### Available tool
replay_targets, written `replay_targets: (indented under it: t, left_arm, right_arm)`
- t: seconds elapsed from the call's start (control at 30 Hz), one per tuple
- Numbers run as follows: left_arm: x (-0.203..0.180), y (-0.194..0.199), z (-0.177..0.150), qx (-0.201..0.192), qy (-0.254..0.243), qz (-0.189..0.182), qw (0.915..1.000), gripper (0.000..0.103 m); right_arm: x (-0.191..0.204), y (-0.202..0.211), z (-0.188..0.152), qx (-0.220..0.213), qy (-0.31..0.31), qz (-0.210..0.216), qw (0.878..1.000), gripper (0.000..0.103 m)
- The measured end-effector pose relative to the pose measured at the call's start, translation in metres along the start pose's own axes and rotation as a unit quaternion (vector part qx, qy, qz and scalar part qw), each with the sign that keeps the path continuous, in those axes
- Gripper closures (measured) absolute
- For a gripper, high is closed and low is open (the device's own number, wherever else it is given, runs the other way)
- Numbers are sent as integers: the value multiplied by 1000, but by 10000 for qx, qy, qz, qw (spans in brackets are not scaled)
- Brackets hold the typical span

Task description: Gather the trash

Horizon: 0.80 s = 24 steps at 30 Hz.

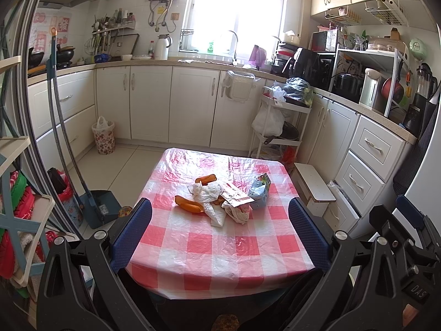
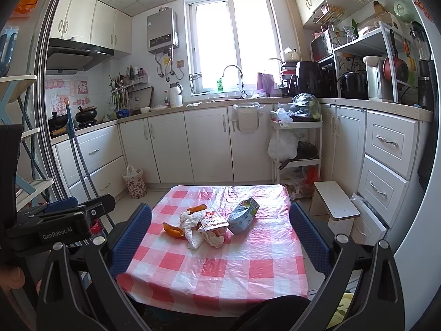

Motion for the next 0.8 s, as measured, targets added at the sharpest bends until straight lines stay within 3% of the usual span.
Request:
replay_targets:
  t: [0.8]
  left_arm:
    - [0,0,1,-2,21,-13,10000,7]
  right_arm:
    - [3,0,0,3,-7,22,10000,7]
Point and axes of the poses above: each gripper's, at about its wrist camera, not at the fingertips, and y roughly against the way its jaws point, x to its left, z to its top, the point moved 2 cm from there along -y, roughly the way its jaws point, and after that the axes turned 4 degrees about -z, right-handed, at the moved point
